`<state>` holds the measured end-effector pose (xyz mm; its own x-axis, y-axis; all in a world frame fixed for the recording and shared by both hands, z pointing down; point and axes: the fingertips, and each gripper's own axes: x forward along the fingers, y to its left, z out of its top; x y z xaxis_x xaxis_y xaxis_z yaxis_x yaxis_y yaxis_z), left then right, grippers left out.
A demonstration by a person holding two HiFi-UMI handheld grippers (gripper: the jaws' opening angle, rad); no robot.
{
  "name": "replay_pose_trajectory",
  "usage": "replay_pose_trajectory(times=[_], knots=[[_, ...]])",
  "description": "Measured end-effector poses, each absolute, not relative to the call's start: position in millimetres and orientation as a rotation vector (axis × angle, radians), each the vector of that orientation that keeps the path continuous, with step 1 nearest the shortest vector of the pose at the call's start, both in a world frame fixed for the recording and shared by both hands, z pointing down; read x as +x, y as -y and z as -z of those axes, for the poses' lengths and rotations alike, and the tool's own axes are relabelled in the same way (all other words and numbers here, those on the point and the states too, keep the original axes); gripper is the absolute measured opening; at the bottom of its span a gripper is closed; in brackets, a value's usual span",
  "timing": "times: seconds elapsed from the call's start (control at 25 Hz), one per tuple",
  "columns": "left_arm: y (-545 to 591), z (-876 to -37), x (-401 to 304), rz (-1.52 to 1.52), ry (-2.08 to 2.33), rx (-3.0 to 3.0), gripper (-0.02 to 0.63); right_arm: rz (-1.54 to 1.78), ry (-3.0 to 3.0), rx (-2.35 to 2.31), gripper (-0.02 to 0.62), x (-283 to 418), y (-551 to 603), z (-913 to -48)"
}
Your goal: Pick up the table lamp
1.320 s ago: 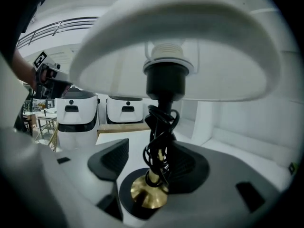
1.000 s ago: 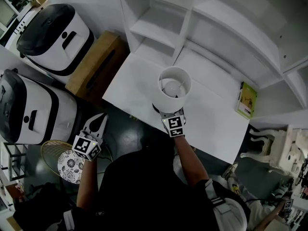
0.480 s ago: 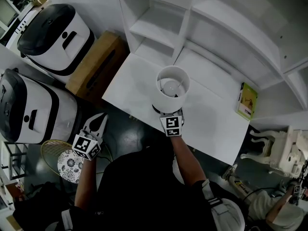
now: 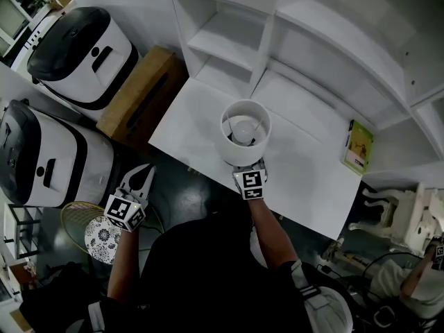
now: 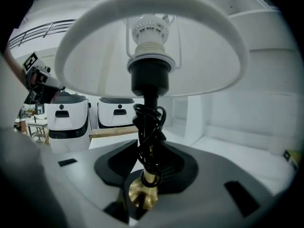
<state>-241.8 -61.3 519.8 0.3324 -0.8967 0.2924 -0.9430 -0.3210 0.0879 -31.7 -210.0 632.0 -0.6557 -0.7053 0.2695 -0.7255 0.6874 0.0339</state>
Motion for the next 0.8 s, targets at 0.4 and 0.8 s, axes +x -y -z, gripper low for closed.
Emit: replay_pose_trajectory(times=[0.4,0.8], knots=[[65,-522,-237,-0.289,1.636,2.367,0.011,-0.169,2.649,1.172,0.124,-23,207,-634],[69,-525,-230,-0.286,1.602,2.387,0.011,-0.178,2.654,1.212,0.123,-11,210,-618]])
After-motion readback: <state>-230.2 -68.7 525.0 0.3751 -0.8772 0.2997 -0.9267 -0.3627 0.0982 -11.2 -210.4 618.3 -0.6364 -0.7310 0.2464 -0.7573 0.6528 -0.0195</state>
